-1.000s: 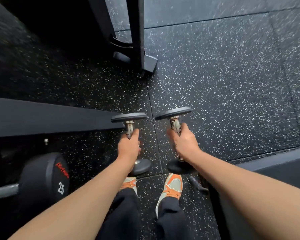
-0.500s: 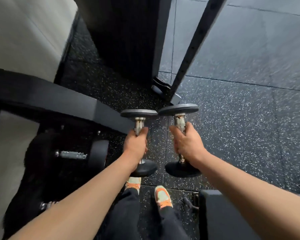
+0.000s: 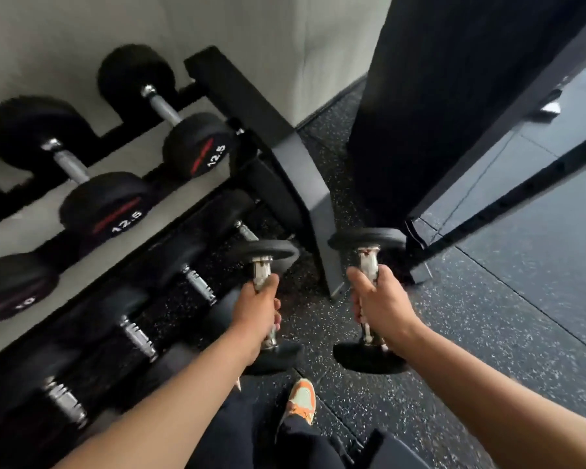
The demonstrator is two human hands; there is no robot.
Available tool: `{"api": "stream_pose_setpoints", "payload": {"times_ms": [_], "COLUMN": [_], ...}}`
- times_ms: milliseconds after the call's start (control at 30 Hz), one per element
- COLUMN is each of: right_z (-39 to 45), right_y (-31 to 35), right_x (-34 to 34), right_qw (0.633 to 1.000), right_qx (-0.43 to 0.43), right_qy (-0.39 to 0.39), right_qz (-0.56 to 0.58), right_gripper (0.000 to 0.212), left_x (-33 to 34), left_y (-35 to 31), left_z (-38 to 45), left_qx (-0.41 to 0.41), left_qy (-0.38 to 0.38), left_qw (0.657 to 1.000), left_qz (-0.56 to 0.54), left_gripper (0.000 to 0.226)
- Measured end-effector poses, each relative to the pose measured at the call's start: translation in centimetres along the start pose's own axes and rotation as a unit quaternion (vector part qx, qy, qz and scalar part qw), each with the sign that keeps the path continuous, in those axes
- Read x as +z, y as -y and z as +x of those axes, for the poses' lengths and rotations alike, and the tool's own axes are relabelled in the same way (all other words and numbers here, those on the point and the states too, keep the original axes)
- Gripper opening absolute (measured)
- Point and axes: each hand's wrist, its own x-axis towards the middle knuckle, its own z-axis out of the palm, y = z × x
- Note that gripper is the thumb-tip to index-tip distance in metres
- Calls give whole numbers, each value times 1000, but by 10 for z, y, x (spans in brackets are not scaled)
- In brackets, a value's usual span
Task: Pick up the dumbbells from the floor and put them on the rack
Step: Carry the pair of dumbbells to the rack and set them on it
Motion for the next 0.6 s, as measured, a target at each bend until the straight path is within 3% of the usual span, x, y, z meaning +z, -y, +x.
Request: {"api": "stream_pose_setpoints", "payload": {"times_ms": [300,600], "right_z": [-77,-212], "right_y": [60,68], "right_x": [134,295], "right_qw": [973,908], "right_qx": [-75,-129], "right_qy": [174,341], "right_qz": [-129,-207], "right_gripper": [27,36], "left_x": [-175,-345], "left_y": [36,126], "left_z": [-94,-223], "left_qx": [14,26], "left_qy": [-175,-326], "left_qw": [977,902], "left_qz": [-124,-283], "left_gripper": [34,30]}}
